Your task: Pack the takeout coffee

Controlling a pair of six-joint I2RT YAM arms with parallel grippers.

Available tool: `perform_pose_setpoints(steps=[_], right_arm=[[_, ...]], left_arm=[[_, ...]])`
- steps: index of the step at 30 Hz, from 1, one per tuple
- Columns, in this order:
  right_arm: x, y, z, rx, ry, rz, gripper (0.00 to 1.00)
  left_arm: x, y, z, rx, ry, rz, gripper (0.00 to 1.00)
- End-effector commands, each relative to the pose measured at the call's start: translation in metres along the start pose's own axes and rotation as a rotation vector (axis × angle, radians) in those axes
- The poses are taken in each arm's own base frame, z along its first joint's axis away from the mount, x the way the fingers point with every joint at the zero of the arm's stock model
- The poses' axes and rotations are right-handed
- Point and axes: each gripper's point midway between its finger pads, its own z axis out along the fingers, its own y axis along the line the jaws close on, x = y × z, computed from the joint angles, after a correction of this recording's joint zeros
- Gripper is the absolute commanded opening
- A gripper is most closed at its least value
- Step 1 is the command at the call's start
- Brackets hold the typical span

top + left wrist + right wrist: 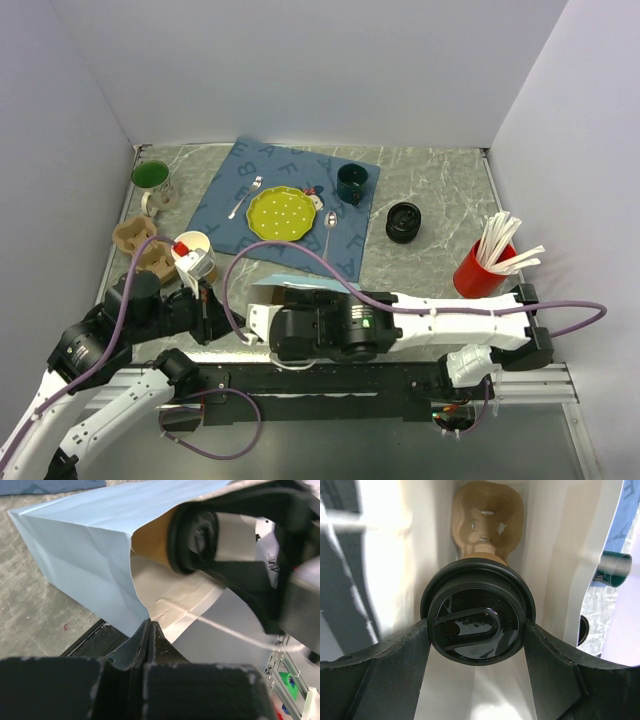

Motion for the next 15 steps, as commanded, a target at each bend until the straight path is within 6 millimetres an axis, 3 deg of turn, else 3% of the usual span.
perform_pose_setpoints(steps=[1,5,12,15], right_arm=[[-0.003,-0.015,0.005,0.019,0.006,-0.025,0.36],[0.005,-0.014,0.016,0.03,0.016,-0.059,0.35],[0.022,-0.012,0.033,0.076,0.037,-0.086,0.34],[0.027,-0.015,0.034,0.104,0.052,-0.087,0.34]], left_arm=[[-0.003,-0.011,-0.004,0.069,-0.05,0.034,0.01],[0.008,-0.006,-0.004,0.065,-0.033,0.032,0.01],[0.005,-0.009,-0.008,0.072,-0.031,0.063,0.01],[-0.002,-0.011,-0.011,0.058,-0.046,0.072,0.07]])
